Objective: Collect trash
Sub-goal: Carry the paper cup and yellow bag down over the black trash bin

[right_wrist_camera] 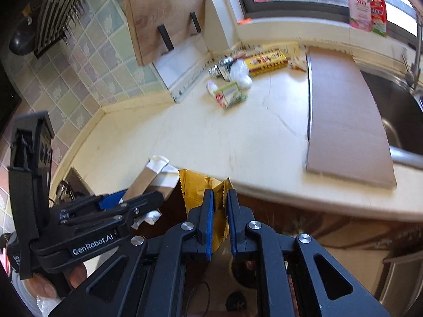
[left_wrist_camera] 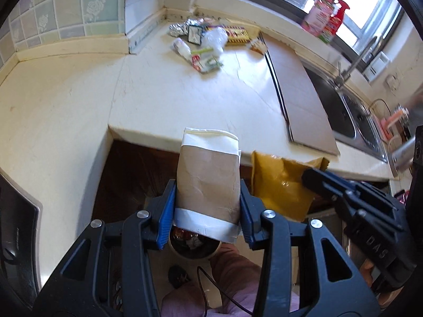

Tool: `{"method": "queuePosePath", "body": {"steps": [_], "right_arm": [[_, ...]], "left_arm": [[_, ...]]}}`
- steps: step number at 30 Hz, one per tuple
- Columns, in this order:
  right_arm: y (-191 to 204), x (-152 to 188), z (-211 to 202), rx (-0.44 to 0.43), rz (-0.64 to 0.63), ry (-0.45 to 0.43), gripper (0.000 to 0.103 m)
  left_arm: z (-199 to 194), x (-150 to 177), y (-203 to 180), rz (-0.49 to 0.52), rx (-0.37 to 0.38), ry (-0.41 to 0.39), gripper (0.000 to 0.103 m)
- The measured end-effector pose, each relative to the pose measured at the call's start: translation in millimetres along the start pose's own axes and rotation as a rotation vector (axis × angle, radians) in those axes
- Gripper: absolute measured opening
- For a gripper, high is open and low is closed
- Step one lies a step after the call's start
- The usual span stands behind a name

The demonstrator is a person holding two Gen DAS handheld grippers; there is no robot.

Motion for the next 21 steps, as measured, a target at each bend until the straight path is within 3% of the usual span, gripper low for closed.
{"method": "queuePosePath", "body": {"steps": [4, 12, 21], "right_arm": [[-4, 37, 9, 0.038, 0.018, 0.065, 0.01], [-29, 73, 26, 0.056, 0.046, 0.119, 0.01], [-73, 121, 92, 0.054, 0.074, 0.245, 0.01]], "left_arm": [[13, 27, -8, 0.022, 0.018, 0.053, 0.039], [38, 54, -19, 0.007, 0.001, 0.123, 0.039], [117, 93, -17, -0.056, -0.04, 0.221, 0.039]]}}
Point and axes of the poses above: each gripper's, at about its wrist camera, not at the fingertips, and z roughly the way its jaws point, y to its left, x to its underside, the point moved 6 cm from there along z, roughly the way its jaws point, and after that the axes turned 10 degrees about y, right-handed, at the moved point
